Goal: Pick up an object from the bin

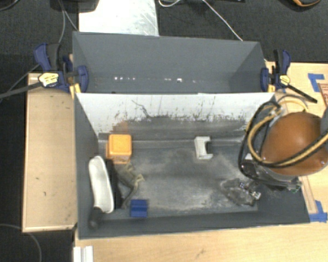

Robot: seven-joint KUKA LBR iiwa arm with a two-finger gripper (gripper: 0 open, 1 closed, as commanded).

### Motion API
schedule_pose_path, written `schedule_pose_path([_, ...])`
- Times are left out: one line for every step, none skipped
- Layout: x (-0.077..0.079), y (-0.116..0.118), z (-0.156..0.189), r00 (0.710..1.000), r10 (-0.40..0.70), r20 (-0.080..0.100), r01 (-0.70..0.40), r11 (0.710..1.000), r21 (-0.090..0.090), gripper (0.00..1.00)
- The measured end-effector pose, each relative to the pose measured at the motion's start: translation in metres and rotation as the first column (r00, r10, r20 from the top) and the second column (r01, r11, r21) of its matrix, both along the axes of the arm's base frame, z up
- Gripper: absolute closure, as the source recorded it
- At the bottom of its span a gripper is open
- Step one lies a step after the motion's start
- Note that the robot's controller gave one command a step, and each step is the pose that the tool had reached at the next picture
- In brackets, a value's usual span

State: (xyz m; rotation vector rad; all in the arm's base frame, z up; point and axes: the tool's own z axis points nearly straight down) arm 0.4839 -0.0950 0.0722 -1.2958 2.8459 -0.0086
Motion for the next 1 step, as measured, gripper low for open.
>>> schedule_pose_path([-0.0009, 0.0002, 0.0026, 1.0, 0.006, -0.005, -0.006, 1.0, 0.0, 1.0])
